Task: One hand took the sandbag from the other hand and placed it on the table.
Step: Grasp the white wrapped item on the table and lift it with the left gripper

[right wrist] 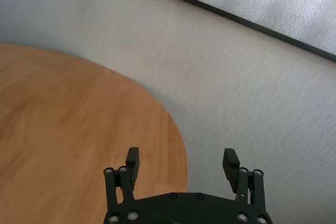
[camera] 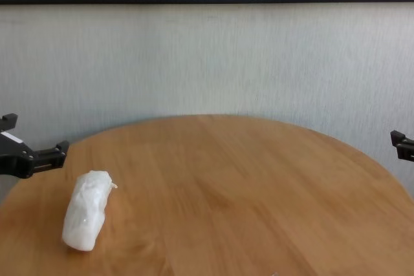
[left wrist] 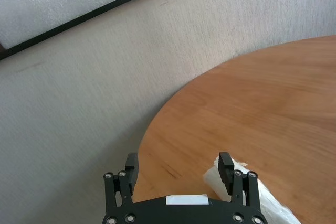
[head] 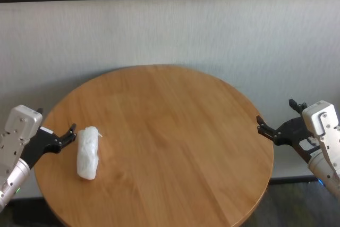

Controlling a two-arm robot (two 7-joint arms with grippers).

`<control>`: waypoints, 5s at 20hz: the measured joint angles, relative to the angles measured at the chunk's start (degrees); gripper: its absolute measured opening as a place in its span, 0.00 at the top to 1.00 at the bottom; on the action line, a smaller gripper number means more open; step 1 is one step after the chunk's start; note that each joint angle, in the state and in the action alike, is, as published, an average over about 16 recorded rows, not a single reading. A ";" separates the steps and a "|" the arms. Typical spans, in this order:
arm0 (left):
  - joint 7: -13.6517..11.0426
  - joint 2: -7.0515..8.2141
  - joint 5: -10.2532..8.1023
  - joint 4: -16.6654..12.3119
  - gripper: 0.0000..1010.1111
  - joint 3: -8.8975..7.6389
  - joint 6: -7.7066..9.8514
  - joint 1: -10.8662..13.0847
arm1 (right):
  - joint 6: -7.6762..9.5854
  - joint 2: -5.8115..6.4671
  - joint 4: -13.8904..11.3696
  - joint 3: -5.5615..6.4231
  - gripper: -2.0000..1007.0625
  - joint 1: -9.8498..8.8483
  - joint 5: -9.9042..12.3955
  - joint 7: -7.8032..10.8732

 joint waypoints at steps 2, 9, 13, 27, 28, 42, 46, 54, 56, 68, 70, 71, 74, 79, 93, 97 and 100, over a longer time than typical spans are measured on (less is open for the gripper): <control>0.00 0.00 0.00 0.00 0.01 0.00 0.00 0.00 | 0.00 0.00 0.00 0.00 0.01 0.00 0.00 0.00; 0.00 0.00 0.00 0.00 0.01 0.00 0.00 0.00 | 0.00 0.00 0.00 0.00 0.01 0.00 0.00 0.00; 0.00 0.00 0.00 0.00 0.01 0.00 0.00 0.00 | 0.00 0.00 0.00 0.00 0.01 0.00 0.00 0.00; 0.04 0.01 -0.34 -0.91 0.01 -0.37 1.59 0.05 | 0.00 0.00 0.00 0.00 0.01 0.00 0.00 0.00; 0.01 0.01 -0.53 -1.33 0.01 -0.53 2.31 0.09 | 0.00 0.00 0.00 0.00 0.01 0.00 0.00 0.00; 0.31 -2.03 -9.45 -12.47 0.01 -5.25 27.16 1.56 | 0.00 0.00 0.00 0.00 0.01 0.00 0.00 0.00; 1.61 -3.86 -11.69 -15.24 0.01 -6.09 34.89 1.73 | 0.00 0.00 0.00 0.00 0.01 0.00 0.00 0.00; 4.38 -7.36 -11.89 -17.93 0.01 -5.58 43.09 1.48 | 0.00 0.00 0.00 0.00 0.01 0.00 0.00 0.00; 4.90 -8.02 -11.47 -17.94 0.01 -5.29 44.07 1.44 | 0.00 0.00 0.00 0.00 0.01 0.00 0.00 0.00; 6.67 -10.79 -9.20 -15.48 0.01 -5.19 47.17 1.22 | 0.00 0.00 0.00 0.00 0.01 0.00 0.00 0.00; 6.76 -11.22 -8.97 -14.99 0.01 -5.31 47.57 1.07 | 0.00 0.00 0.00 0.00 0.01 0.00 0.00 0.00; 6.76 -11.42 -8.86 -14.76 0.01 -5.35 47.74 0.97 | 0.00 0.00 0.00 0.00 0.01 0.00 0.00 0.00; 6.65 -12.05 -8.58 -14.07 0.01 -5.40 48.13 0.60 | 0.00 0.00 0.00 0.00 0.01 0.00 0.00 0.00; 6.34 -13.04 -7.97 -12.46 0.01 -5.22 48.40 -0.31 | 0.00 0.00 0.00 0.00 0.01 0.00 0.00 0.00; 5.09 -15.31 -5.97 -6.02 0.01 -4.93 48.36 -3.60 | 0.00 0.00 0.00 0.00 0.01 0.00 0.00 0.00; 4.56 -15.72 -5.59 -4.71 0.01 -5.07 48.51 -4.24 | 0.00 0.00 0.00 0.00 0.01 0.00 0.00 0.00; 4.20 -15.96 -5.38 -4.00 0.01 -5.23 48.69 -4.58 | 0.00 0.00 0.00 0.00 0.01 0.00 0.00 0.00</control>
